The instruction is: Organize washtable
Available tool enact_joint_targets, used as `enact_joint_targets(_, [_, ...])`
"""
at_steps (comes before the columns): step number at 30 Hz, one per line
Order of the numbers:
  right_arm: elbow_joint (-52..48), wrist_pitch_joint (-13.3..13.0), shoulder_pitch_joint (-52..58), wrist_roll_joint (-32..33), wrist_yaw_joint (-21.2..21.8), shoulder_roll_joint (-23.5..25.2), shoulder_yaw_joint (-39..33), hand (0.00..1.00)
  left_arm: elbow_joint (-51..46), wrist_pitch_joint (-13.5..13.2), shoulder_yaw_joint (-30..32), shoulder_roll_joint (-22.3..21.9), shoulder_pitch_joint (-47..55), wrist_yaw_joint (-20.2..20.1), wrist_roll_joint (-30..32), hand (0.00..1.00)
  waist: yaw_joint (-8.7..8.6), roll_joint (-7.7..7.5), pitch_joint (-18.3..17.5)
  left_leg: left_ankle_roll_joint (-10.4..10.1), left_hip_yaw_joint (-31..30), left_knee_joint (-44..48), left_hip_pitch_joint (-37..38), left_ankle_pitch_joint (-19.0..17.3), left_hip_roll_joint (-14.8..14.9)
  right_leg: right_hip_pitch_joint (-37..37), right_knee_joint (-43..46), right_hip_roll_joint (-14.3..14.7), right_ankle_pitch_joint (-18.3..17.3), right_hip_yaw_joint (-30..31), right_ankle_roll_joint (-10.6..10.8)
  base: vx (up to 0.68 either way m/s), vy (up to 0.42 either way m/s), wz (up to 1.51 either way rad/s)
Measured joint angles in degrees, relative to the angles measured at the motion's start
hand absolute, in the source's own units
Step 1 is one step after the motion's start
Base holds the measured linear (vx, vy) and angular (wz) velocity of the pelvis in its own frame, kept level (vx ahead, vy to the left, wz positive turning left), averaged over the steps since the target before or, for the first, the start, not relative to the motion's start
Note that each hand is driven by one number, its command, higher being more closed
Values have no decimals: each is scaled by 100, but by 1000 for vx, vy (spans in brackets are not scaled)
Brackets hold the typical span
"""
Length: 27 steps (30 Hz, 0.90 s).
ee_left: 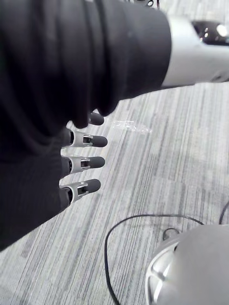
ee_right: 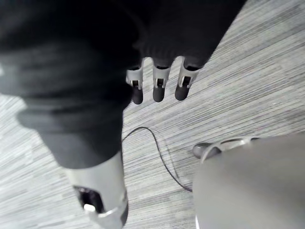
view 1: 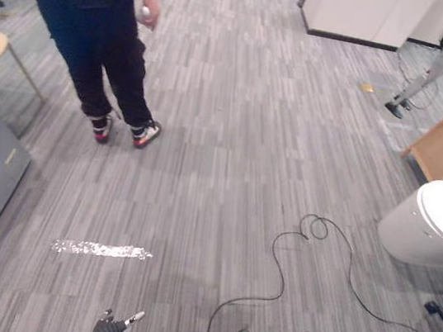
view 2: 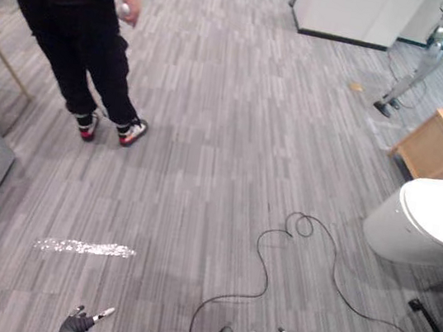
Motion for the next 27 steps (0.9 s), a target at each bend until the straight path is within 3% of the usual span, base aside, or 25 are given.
enact_joint_targets(3, [67, 19, 77, -61, 19, -71, -75, 0, -1, 2, 83, -29, -8, -54, -26, 0, -42, 15, 8, -46, -15, 252, -39, 27, 90, 80, -79, 49, 25, 111, -1, 37, -78, -18])
enact_joint_targets(6, [170, 11, 232, -114, 31, -167, 152, 0, -17, -29, 234, -143, -48, -45, -92, 0, -27, -5, 38, -193, -748, 944, -471, 37, 130, 109, -251, -67, 134, 267, -36, 8, -51, -15])
enact_joint_targets(9, [191, -5, 232, -119, -14, -254, 162, 0, 25, -25, 225, -253, -37, -45, -100, 0, -78, 162, 11, -373, -1097, -95, -210, 251, 77, 241, -649, 11, 397, 384, 75, 8, 45, -23])
enact_joint_targets(10, [198, -7, 238, -122, -47, -267, 159, 0, 25, -28, 221, -251, -31, -43, -97, 0, -90, 178, -22, -321, -1078, -259, -129, 291, -20, 338, -880, -7, 539, 413, 99, 5, 114, -13])
enact_joint_targets(11, [254, -4, 242, -120, -69, -210, 152, 0, 21, -30, 221, -224, -28, -47, -97, 0, -116, 71, -35, -300, -1068, -351, -115, 303, -103, 378, -1027, -52, 629, 427, 130, 12, 125, -4])
enact_joint_targets(14, [265, 0, 285, -119, -85, -157, 155, 0, 4, -26, 216, -189, -11, -47, -71, 0, -116, -6, -94, -265, -1048, -510, -5, 324, -197, 416, -1041, -95, 643, 454, 153, 23, 65, -5])
enact_joint_targets(27, [290, 11, 287, -118, -68, -178, 169, 0, 63, -15, 129, -192, -15, -59, -35, 0, -117, 10, -132, -232, -1407, -494, 117, 356, -352, 646, -1027, -187, 622, 236, 197, 48, -2, 8])
